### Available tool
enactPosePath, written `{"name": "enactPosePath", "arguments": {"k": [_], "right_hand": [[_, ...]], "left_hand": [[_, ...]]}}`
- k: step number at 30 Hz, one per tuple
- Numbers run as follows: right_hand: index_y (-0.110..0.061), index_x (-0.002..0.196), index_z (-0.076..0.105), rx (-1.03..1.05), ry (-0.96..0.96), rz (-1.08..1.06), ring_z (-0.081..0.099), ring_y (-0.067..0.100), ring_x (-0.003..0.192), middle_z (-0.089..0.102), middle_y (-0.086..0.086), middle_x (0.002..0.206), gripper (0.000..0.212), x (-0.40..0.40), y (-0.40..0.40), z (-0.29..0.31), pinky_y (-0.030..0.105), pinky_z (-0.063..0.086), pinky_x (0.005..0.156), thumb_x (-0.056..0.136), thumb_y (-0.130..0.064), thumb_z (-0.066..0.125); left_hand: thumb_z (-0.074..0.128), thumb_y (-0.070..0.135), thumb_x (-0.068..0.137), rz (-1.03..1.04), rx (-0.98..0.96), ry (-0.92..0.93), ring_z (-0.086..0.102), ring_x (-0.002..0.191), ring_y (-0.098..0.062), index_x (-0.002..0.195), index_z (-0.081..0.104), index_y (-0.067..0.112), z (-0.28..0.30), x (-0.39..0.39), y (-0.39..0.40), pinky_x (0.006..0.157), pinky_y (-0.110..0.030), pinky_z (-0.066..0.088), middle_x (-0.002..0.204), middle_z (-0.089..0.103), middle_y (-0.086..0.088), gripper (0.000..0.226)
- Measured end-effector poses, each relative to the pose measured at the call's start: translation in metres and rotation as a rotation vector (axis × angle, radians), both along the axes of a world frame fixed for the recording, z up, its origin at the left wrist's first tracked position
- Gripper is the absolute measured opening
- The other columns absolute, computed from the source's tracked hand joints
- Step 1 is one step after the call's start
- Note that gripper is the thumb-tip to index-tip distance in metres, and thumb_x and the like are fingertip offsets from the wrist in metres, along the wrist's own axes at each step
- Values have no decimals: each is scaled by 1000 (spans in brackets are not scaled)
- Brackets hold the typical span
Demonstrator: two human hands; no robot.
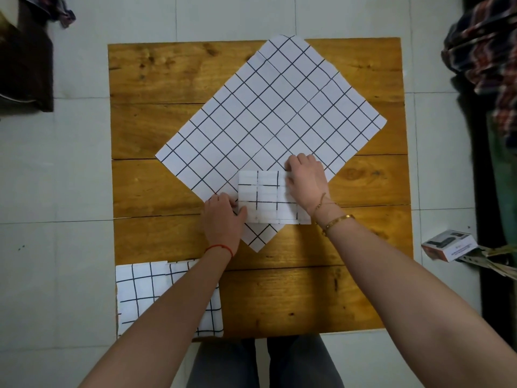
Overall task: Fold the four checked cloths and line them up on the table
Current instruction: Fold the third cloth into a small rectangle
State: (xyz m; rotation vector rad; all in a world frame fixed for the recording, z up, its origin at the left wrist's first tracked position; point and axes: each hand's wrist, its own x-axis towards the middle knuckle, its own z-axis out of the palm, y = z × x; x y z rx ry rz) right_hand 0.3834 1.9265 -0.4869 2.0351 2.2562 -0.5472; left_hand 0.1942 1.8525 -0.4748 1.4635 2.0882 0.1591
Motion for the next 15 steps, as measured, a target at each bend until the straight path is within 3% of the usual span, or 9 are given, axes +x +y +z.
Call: {"name": "enactPosePath", "arguments": {"k": [8, 15], "right_hand": [[-11, 100, 57, 52, -62, 42, 50, 27, 91, 58, 7, 98, 27, 1, -2, -1, 35, 38, 77, 76, 1, 62], [-8, 102, 57, -18, -34, 112, 48, 28, 98, 57, 9, 103, 26, 2, 0, 6, 33, 33, 82, 80, 4, 52]], "left_hand": [[70, 27, 84, 30, 27, -16, 54, 91, -19, 94, 59, 17, 3, 7, 1, 82, -36, 51, 92, 59, 0, 18], [71, 24, 83, 8, 52, -55, 56, 89, -19, 90, 63, 15, -1, -1, -1, 80, -37, 52, 88, 62, -1, 13]]}}
